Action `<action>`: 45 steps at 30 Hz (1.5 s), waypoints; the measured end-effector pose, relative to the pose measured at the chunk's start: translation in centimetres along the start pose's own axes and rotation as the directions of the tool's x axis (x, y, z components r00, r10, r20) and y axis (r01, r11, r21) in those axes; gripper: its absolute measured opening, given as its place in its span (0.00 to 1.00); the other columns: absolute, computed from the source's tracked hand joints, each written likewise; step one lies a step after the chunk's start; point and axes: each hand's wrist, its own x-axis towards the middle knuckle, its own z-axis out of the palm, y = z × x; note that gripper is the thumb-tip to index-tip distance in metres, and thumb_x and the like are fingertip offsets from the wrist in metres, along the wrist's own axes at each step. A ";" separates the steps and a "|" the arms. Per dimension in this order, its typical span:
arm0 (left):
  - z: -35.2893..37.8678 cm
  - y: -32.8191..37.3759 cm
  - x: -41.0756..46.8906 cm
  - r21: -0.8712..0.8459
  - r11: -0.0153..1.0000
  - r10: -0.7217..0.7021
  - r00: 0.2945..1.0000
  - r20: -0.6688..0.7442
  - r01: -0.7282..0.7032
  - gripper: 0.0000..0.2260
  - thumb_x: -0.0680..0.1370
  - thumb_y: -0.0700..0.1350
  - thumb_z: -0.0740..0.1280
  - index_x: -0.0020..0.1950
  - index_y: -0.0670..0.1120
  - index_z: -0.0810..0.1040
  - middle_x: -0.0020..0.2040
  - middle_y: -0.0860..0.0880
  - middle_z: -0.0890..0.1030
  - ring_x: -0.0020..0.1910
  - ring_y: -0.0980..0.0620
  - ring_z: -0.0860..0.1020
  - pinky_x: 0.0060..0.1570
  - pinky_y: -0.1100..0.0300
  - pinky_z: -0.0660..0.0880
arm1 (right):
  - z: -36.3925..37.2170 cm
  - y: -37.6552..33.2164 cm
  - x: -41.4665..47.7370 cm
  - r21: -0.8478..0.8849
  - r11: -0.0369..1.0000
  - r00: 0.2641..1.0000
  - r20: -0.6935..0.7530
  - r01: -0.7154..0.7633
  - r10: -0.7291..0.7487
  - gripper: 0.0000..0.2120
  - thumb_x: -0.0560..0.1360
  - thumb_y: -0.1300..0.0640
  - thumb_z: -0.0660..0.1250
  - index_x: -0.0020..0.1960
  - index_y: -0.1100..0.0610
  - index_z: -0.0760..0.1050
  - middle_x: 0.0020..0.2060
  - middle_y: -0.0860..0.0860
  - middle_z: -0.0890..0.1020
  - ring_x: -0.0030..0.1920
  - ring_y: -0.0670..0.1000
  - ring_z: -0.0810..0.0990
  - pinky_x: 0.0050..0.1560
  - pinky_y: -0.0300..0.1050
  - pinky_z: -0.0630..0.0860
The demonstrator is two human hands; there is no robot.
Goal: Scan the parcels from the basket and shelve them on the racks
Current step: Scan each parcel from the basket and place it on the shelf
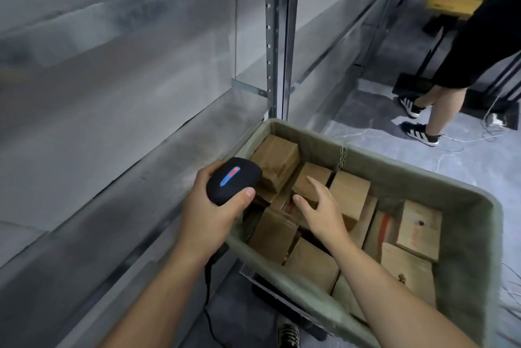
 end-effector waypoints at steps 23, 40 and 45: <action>11.9 -3.7 6.3 0.100 0.978 -0.199 0.968 0.152 0.186 0.35 0.60 0.60 0.77 0.67 0.58 0.75 0.52 0.48 0.85 0.41 0.52 0.83 0.37 0.61 0.77 | -1.6 11.3 7.4 -0.181 0.846 0.865 -0.090 -0.502 0.494 0.42 0.76 0.34 0.66 0.82 0.43 0.50 0.82 0.48 0.46 0.81 0.52 0.38 0.75 0.67 0.53; 13.7 -3.2 8.1 0.049 0.973 -0.232 0.945 0.231 0.227 0.25 0.65 0.51 0.76 0.61 0.59 0.76 0.48 0.49 0.84 0.31 0.53 0.80 0.33 0.63 0.77 | -3.6 13.3 4.3 0.363 0.806 0.848 -0.070 -0.468 0.525 0.45 0.76 0.49 0.73 0.81 0.37 0.47 0.76 0.52 0.58 0.74 0.56 0.65 0.67 0.44 0.61; 13.6 -3.4 8.4 0.039 0.971 -0.238 0.939 0.249 0.236 0.25 0.65 0.52 0.76 0.61 0.58 0.76 0.46 0.50 0.85 0.31 0.52 0.80 0.33 0.61 0.77 | -4.0 13.8 2.6 0.344 0.814 0.856 -0.051 -0.469 0.515 0.43 0.78 0.52 0.72 0.80 0.36 0.47 0.78 0.51 0.55 0.77 0.53 0.60 0.68 0.39 0.55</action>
